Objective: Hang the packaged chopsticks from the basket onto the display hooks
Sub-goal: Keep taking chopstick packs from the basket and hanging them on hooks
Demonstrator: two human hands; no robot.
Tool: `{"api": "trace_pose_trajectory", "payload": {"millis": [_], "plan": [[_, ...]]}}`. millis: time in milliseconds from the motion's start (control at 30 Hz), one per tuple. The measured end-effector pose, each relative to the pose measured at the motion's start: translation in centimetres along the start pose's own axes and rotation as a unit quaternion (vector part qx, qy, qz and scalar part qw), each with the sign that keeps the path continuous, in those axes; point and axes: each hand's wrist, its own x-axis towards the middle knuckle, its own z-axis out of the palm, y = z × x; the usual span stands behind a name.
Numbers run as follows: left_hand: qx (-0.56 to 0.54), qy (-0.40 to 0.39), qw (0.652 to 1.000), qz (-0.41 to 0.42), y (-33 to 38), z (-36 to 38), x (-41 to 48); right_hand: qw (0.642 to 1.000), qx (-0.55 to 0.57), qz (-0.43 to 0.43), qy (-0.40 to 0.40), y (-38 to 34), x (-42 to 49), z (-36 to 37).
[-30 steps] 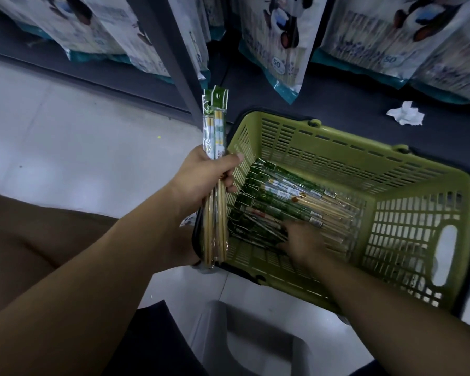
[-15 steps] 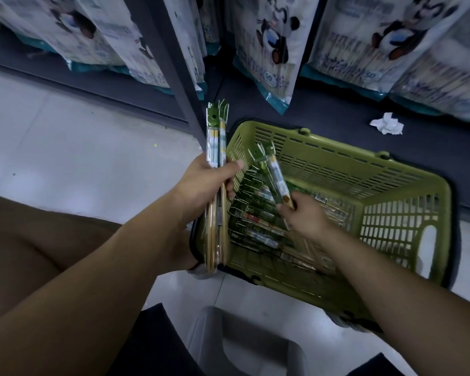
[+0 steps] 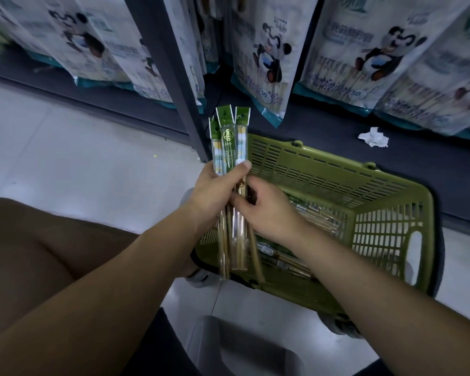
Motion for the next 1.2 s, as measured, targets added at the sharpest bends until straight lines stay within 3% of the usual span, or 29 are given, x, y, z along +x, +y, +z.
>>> {"api": "trace_pose_trajectory", "payload": {"millis": [100, 200, 367, 467, 567, 633, 767, 900, 1200], "plan": [[0.001, 0.018, 1.000, -0.011, 0.1, 0.2, 0.2, 0.998, -0.045, -0.014, -0.045, 0.4, 0.2, -0.4], [0.011, 0.059, 0.998, -0.031, 0.3, 0.0, 0.4, 0.998, -0.030, -0.040, -0.024, 0.8, 0.4, -0.5], [0.031, 0.078, 0.996, -0.009, 0.6, -0.6, 1.0, 0.980, 0.183, 0.048, 0.061, 2.4, 0.5, 0.3], [0.028, 0.068, 0.997, -0.001, 0.6, -1.3, 1.1, 0.987, 0.089, 0.111, 0.068, 6.5, 1.0, -0.1], [0.014, 0.058, 0.998, -0.017, 0.8, -2.3, 1.0, 0.974, -0.074, 0.210, -0.043, 11.9, 0.6, -0.4], [0.020, 0.049, 0.999, -0.016, 0.8, -2.4, 0.8, 0.958, -0.143, 0.238, -0.076, 14.3, -0.2, -0.4], [0.015, 0.037, 0.999, -0.003, 0.6, -2.2, 0.9, 0.935, -0.243, 0.225, -0.126, 16.5, -0.4, 0.4], [0.009, 0.043, 0.999, -0.015, 0.5, -2.1, 1.2, 0.914, -0.331, 0.205, -0.116, 17.1, 0.3, 1.6], [0.021, 0.046, 0.999, -0.011, 0.6, -1.8, 1.1, 0.904, -0.367, 0.186, -0.120, 17.4, 0.1, 2.2]]}}
